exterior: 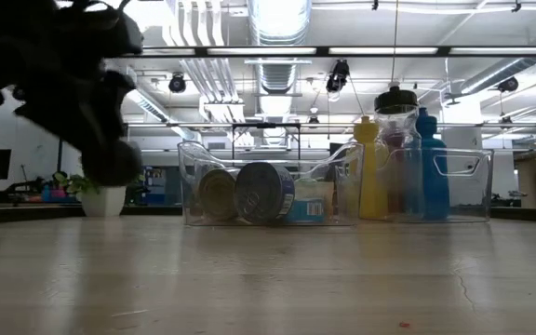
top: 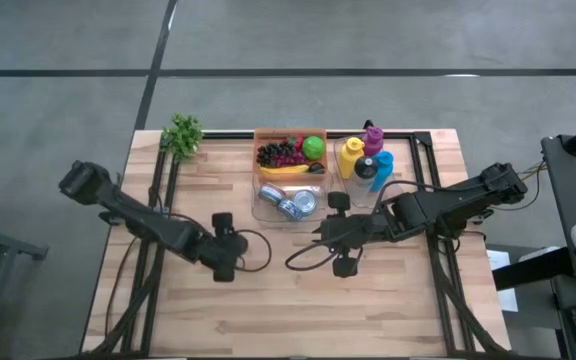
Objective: Pick & Place Food Item
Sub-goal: Put the plum into the orange bin
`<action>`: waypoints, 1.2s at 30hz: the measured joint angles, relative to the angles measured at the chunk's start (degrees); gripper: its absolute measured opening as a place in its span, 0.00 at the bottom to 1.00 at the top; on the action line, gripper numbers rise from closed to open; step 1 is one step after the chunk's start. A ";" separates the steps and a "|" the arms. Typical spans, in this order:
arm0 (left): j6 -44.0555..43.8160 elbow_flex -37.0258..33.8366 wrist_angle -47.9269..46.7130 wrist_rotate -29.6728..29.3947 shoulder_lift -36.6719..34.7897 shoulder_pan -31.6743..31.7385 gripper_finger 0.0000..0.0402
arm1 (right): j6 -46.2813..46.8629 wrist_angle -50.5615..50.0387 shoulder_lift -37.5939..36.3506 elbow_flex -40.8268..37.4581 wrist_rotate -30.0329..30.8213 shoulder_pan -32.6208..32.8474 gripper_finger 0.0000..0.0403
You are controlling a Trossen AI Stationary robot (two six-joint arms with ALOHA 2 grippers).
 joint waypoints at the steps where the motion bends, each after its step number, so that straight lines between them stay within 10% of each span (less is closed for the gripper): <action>1: 0.58 1.57 -2.64 -1.10 0.00 0.32 0.51 | -0.01 0.00 0.00 0.00 -0.01 0.00 0.21; 9: 2.06 15.31 -20.68 -5.70 -0.06 8.15 0.51 | 0.00 -0.02 0.00 0.00 0.00 0.00 0.23; 19: 18.14 25.43 -21.49 -5.29 -0.09 30.04 0.51 | -0.02 0.00 0.02 0.00 -0.02 0.00 0.21; 26: 29.00 23.99 -7.51 15.40 -0.02 48.98 0.51 | 0.00 0.00 0.07 0.00 0.00 0.01 0.17; 36: 32.55 14.87 14.89 24.28 -0.02 60.09 0.51 | -0.01 -0.02 0.07 0.00 -0.01 0.02 0.19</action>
